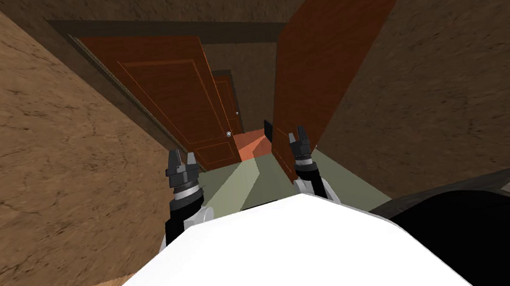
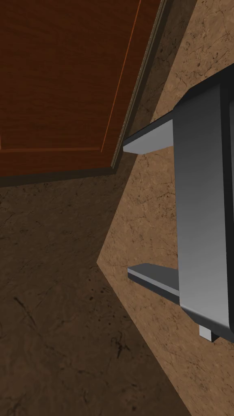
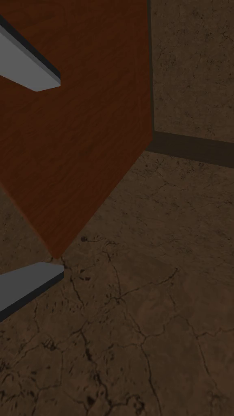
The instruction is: Pull the door open
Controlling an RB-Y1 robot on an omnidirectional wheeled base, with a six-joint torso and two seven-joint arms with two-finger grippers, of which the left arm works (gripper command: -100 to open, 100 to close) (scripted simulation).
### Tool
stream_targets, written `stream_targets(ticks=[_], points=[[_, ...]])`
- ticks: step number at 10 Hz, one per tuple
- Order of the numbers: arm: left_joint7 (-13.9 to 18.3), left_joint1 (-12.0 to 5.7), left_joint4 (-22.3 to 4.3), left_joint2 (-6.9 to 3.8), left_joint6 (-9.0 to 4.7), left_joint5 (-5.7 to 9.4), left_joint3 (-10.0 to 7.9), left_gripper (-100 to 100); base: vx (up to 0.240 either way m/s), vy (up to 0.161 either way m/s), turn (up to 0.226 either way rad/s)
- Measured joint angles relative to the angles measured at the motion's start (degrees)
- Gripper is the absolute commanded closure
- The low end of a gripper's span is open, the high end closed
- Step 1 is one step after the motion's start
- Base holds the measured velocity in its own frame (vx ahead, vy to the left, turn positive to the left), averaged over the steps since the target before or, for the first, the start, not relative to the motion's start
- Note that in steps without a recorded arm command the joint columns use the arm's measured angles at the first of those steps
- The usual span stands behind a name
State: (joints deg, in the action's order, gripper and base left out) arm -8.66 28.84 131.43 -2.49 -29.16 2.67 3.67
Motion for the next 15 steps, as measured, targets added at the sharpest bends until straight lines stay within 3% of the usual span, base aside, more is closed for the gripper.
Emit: stream_targets(ticks=[10,15], points=[[-10.6,-2.39,-10.1,-1.75,-1.71,0.37,-5.08,-100,0.095,0.014,-0.088],[-16.7,-3.82,-15.8,-1.92,-2.83,0.29,-7.40,-100,0.089,0.020,-0.096]])
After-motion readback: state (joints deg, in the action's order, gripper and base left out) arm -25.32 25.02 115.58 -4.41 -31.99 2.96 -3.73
